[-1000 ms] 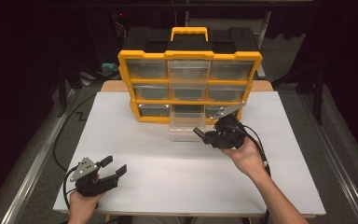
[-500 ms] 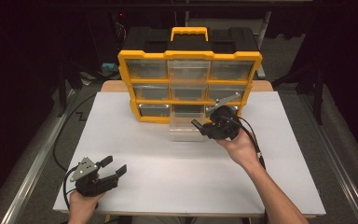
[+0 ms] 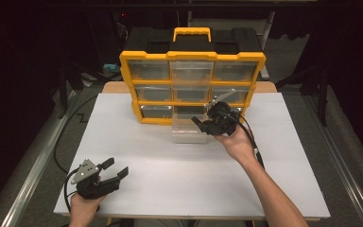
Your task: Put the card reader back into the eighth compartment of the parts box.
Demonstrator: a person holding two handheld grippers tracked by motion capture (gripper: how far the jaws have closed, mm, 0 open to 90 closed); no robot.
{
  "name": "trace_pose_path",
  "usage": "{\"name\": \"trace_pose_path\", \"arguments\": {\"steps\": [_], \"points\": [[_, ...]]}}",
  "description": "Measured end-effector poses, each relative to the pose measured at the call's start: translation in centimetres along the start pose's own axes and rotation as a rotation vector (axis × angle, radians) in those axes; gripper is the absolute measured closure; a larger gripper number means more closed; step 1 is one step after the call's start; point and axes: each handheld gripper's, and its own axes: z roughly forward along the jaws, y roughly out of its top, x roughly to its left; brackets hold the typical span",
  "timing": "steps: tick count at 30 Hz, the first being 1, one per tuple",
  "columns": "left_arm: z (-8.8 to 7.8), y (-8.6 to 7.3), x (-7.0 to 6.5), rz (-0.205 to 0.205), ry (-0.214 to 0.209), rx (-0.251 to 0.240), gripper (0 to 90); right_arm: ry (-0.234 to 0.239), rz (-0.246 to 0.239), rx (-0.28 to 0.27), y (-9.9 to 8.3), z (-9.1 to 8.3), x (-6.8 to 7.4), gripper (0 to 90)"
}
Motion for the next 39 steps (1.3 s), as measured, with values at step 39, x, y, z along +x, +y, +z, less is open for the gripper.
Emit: {"name": "trace_pose_path", "arguments": {"steps": [39], "points": [[0.0, 0.0, 0.0, -0.004, 0.0, -0.001, 30.7, -0.033, 0.007, -0.035, -0.7, -0.2, -0.2, 50.5]]}}
